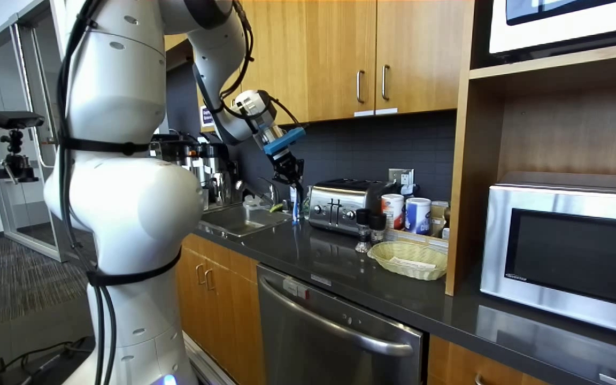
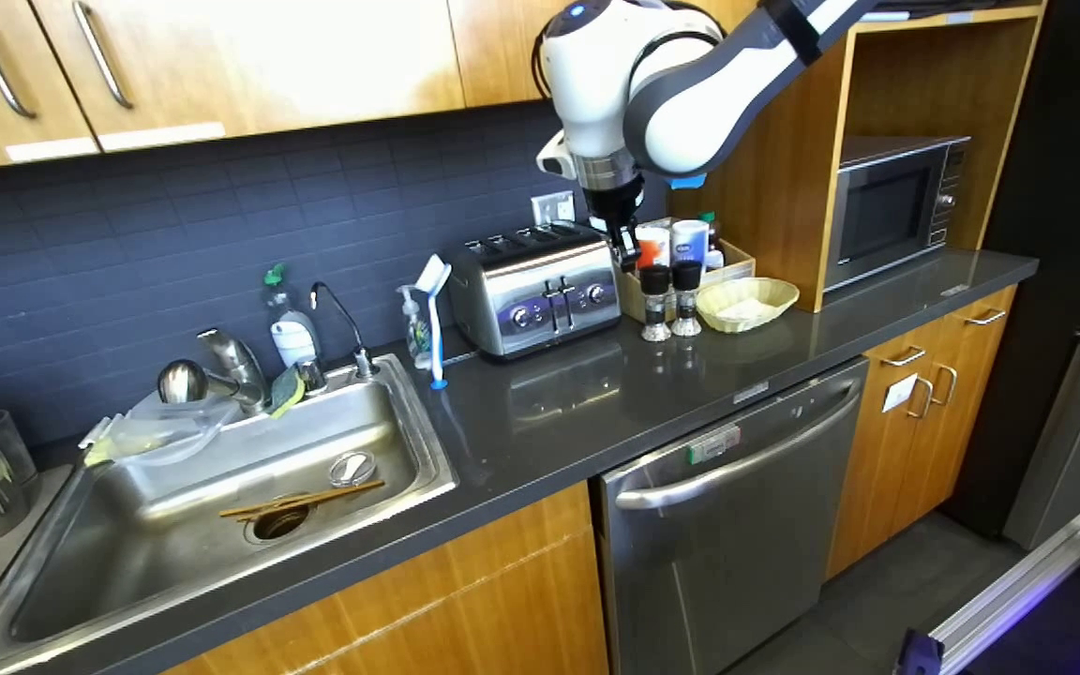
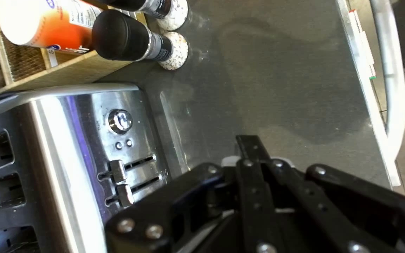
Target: Push the toaster closer to the wall
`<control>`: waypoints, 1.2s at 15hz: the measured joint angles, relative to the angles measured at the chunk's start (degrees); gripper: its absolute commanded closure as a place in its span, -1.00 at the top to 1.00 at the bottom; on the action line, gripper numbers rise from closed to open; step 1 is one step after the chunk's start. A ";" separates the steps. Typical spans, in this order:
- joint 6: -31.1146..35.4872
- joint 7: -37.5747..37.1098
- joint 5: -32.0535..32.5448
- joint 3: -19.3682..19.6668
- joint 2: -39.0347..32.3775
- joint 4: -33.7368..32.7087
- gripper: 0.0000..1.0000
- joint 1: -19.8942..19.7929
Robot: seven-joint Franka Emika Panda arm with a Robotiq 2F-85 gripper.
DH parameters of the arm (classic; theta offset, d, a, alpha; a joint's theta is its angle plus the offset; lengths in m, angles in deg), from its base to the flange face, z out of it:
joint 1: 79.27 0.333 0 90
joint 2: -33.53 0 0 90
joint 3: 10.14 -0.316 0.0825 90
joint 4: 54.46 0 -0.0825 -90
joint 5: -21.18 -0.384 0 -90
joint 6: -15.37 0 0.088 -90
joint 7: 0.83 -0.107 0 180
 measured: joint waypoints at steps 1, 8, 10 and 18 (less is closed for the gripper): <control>0.04 0.00 0.00 -0.01 0.14 0.12 -0.99 0.00; 1.75 0.00 0.00 -0.06 0.46 0.91 -0.99 0.00; 2.17 0.01 0.00 -0.07 0.55 1.02 -0.99 0.00; 2.30 0.02 0.00 -0.05 0.42 1.10 -0.97 -0.04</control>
